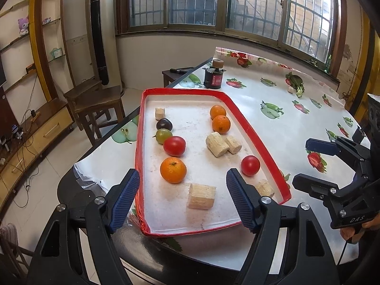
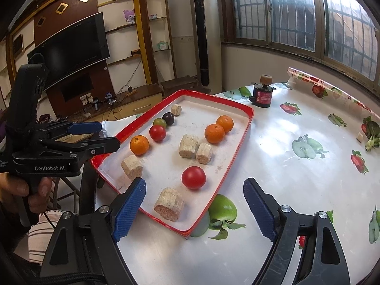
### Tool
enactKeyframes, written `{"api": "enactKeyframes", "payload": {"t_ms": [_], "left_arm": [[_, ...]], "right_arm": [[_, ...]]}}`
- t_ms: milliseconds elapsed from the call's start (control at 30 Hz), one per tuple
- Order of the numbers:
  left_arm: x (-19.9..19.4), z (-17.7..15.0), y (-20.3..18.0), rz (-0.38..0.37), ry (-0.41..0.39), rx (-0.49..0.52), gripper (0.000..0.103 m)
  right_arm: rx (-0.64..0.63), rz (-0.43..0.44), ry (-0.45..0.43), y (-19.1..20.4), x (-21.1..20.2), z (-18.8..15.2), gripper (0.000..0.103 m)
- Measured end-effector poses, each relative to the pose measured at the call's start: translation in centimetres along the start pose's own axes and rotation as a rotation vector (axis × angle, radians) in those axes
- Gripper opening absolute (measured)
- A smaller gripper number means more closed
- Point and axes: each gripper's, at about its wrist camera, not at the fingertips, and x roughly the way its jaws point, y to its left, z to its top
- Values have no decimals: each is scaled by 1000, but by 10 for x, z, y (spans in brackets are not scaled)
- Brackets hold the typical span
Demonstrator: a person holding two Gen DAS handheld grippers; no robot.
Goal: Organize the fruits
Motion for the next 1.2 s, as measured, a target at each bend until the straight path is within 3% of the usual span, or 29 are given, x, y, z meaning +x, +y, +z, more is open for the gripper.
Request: {"api": "enactKeyframes", "payload": {"t_ms": [433,500,567,800,1000,1200], "left_arm": [[-23,-12,-16,45,-38,90,76],[-29,-12,-18,45,-47,96,77],[-34,-14,-21,44,-57,101,84],[-46,-22,-33,13,-72,130,84],[-55,-26,-41,-7,-113,143,84],[-61,-24,-41,5,-141,140,84]], "right_arm": [[-102,55,5,2,-15,-3,88],[-136,75,4,5,-18,-4,88],[-166,91,7,9,-21,-4,88],[-236,111,6,17,-33,-12,88],[-212,52,-84,14,-49,-16,93],[-202,55,-129,14,-59,-17,95]]}}
